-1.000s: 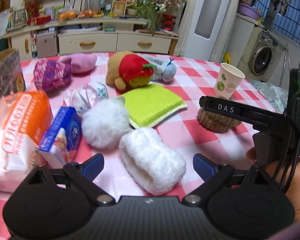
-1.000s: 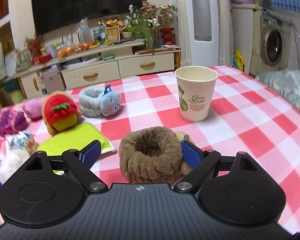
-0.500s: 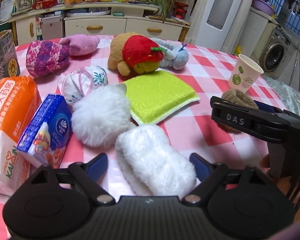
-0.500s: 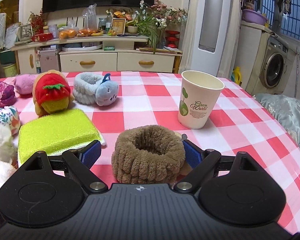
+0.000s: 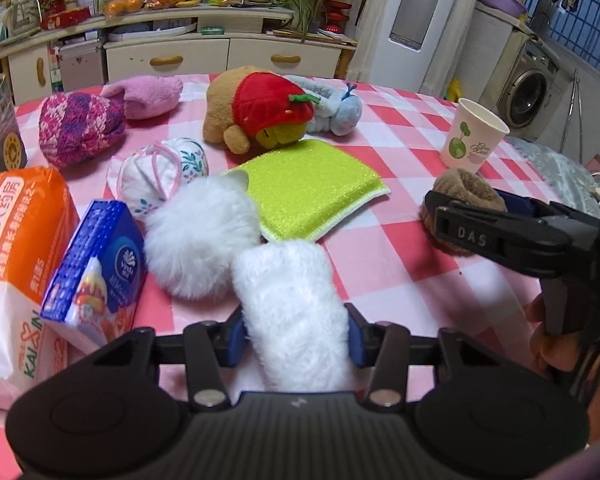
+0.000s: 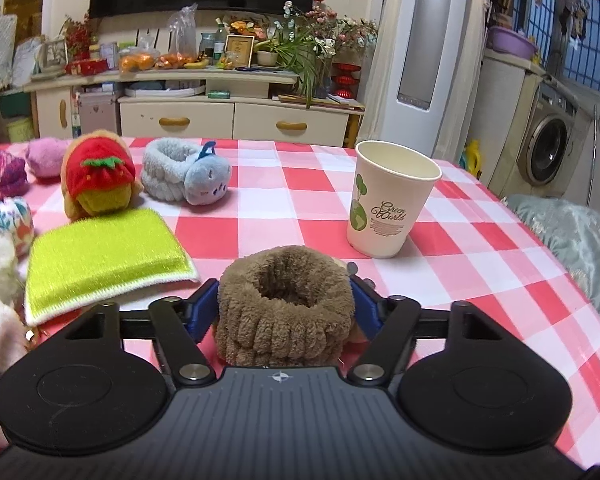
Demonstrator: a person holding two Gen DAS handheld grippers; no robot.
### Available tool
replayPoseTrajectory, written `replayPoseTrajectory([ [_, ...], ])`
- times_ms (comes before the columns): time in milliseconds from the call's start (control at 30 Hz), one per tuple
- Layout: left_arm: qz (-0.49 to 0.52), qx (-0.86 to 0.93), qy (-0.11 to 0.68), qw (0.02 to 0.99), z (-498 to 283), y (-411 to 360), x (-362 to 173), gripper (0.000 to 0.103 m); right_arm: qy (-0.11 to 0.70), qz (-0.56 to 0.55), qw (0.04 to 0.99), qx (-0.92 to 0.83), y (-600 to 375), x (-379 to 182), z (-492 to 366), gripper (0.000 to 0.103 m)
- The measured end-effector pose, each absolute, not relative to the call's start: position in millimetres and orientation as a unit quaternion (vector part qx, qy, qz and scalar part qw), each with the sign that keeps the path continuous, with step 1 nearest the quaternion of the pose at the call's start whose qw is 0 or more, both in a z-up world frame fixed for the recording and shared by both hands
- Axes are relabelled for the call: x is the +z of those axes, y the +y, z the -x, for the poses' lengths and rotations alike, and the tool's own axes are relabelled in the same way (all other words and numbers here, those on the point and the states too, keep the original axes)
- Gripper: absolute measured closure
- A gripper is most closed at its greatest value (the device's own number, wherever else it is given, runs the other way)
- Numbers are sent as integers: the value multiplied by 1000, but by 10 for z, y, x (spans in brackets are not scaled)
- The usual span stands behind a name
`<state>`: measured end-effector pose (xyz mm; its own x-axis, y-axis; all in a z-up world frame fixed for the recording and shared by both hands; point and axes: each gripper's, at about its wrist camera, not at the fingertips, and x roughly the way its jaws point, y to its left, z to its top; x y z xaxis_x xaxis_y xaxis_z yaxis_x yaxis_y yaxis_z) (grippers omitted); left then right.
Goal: Organize soft objects
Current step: 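Grasp the white fluffy band with left gripper while right grasps brown band, then carry white band and brown band into the box and open both grippers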
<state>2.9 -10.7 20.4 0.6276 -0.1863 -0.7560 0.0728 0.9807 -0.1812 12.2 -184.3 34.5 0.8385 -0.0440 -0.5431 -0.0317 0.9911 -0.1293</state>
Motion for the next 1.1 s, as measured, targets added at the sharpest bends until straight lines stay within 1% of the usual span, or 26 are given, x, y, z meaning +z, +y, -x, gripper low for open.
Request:
replayPoseTrajectory([
  [67, 74, -75, 426, 898, -20, -80, 215, 59, 282, 77, 956, -8, -1824, 340, -116, 26],
  [100, 76, -77, 426, 898, -19, -73, 221, 60, 281, 85, 956, -11, -1812, 340, -110, 32],
  [133, 78, -78, 426, 898, -16, -71, 227, 60, 279, 93, 956, -13, -1798, 336, -105, 41],
  [200, 80, -81, 427, 897, -9, -67, 237, 61, 275, 99, 956, -18, -1796, 339, -91, 50],
  [267, 83, -82, 426, 897, 7, -66, 250, 61, 274, 102, 956, -21, -1804, 337, -84, 55],
  [333, 83, -83, 425, 898, 29, -69, 266, 61, 272, 103, 957, -22, -1814, 341, -62, 62],
  [433, 83, -87, 422, 899, 75, -66, 288, 61, 270, 102, 957, -24, -1836, 348, -31, 68],
  [600, 84, -94, 412, 903, 153, -52, 353, 61, 263, 102, 959, -20, -1822, 357, 25, 72],
  [900, 88, -99, 390, 911, 244, 44, 500, 61, 239, 103, 966, -11, -1687, 444, 141, 73],
  [1100, 91, -103, 374, 917, 282, 123, 612, 61, 229, 81, 970, 5, -1624, 555, 197, 72],
])
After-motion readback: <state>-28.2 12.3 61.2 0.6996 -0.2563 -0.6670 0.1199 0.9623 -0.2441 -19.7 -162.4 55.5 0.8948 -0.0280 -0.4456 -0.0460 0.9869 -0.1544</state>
